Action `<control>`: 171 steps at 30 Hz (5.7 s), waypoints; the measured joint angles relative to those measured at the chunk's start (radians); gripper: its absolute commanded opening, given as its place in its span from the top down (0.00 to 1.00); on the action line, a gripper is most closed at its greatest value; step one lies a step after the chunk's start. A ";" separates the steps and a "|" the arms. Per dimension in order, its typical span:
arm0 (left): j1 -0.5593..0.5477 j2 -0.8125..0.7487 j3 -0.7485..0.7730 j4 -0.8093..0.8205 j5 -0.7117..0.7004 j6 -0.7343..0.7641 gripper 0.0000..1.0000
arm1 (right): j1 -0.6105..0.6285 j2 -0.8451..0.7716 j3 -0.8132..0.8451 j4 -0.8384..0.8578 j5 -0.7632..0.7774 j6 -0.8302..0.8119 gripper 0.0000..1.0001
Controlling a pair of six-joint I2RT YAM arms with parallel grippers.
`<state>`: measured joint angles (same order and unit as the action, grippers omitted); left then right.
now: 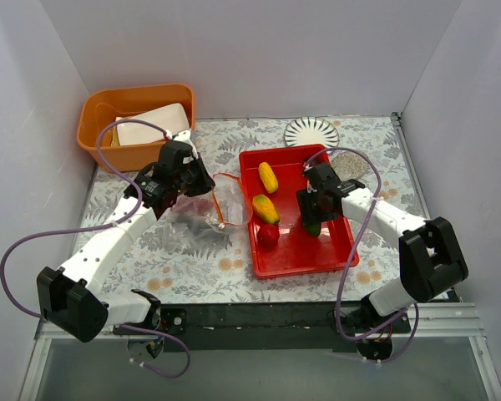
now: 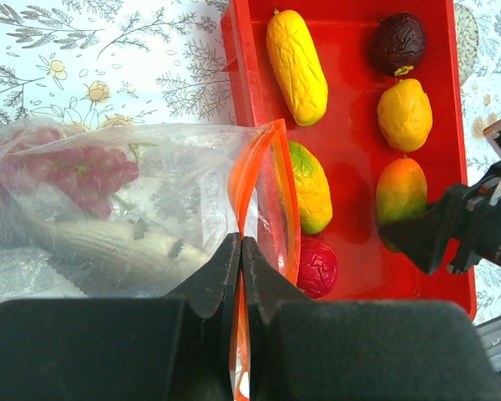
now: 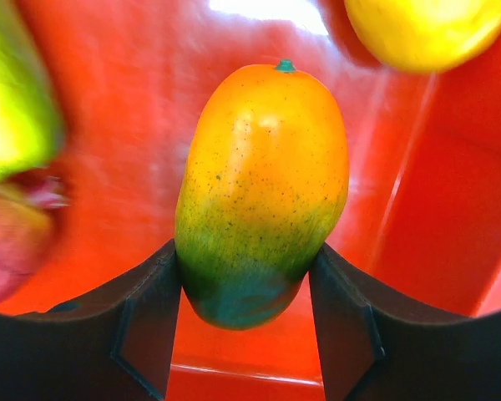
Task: Place the food in the zip-top bag and seal the zipper
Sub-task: Pick up the fake fruit from the bin, then place the fake fruit in the zipper food storage bag, then pick up the fake fruit from the bin, then place the fake fruit in the zipper food storage bag.
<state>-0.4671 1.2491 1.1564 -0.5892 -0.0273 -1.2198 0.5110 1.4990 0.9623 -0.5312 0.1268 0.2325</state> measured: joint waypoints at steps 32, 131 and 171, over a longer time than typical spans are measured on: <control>0.000 -0.030 -0.029 0.018 0.017 -0.019 1.00 | 0.000 -0.170 0.036 0.099 -0.447 0.181 0.82; 0.000 -0.065 0.022 -0.047 -0.035 -0.034 1.00 | 0.124 0.344 0.312 0.165 -0.307 -0.061 0.54; 0.000 -0.047 0.002 -0.008 0.016 -0.027 1.00 | 0.223 0.048 0.351 0.101 -0.306 0.138 0.74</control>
<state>-0.4671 1.2026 1.1580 -0.5968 -0.0113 -1.2469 0.7338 1.5471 1.3132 -0.4301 -0.1795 0.3702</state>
